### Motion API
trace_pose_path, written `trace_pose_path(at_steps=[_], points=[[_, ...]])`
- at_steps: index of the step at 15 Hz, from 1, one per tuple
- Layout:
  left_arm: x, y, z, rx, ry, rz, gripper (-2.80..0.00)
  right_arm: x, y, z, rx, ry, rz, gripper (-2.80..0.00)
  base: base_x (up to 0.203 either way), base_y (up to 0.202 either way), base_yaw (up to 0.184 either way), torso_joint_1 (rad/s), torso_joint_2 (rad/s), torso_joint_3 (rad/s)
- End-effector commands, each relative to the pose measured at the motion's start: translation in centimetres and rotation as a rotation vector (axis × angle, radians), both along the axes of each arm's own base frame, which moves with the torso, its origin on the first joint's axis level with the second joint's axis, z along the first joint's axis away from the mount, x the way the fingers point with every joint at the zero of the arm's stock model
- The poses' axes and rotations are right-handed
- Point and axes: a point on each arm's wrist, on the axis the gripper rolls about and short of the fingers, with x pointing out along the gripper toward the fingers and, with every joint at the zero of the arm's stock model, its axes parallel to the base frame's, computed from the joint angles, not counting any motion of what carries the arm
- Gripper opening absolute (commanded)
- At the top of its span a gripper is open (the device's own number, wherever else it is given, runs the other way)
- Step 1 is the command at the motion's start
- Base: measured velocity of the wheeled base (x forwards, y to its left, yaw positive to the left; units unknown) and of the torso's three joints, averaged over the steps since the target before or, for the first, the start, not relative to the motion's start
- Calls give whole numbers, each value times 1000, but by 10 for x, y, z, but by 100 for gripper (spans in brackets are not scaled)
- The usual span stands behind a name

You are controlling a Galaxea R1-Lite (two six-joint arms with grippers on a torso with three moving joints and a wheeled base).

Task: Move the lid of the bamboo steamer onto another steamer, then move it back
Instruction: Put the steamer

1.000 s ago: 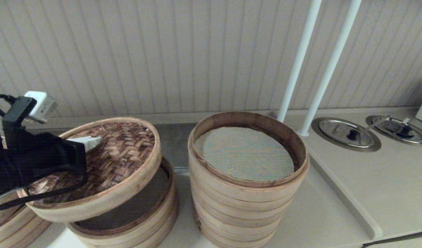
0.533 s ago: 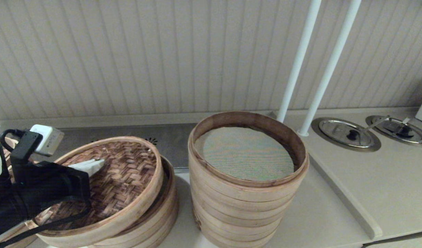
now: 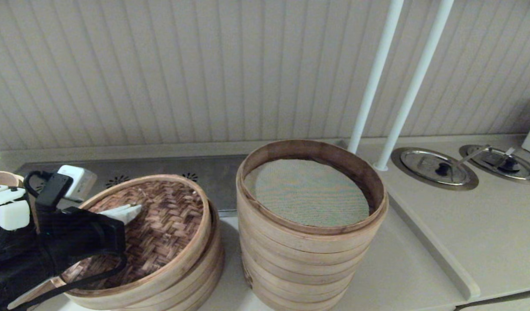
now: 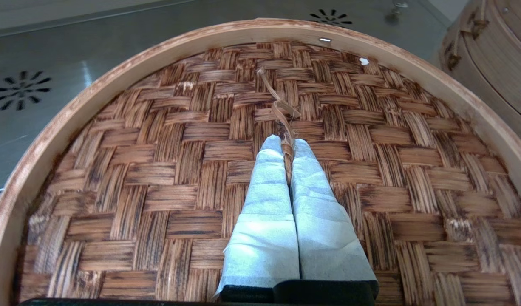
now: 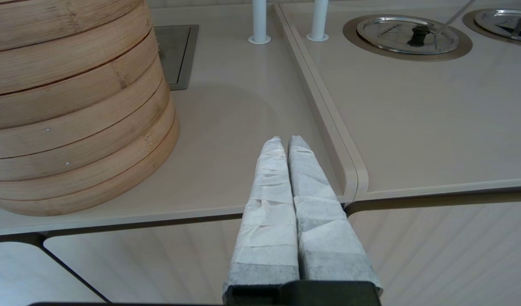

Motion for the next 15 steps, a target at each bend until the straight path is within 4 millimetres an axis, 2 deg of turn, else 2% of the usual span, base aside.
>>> trace_pose_path(at_steps=[1,8,15], points=[[9,-2,-8,4,26,-3,-280,0,0,-1,0,3,0,-280,0,0,0,0,0,0],[19,-5,-18,-2,29,-20,-280,0,0,-1,0,3,0,-280,0,0,0,0,0,0],[30,-7,-18,-4,31,-24,-280,0,0,-1,0,3,0,-280,0,0,0,0,0,0]])
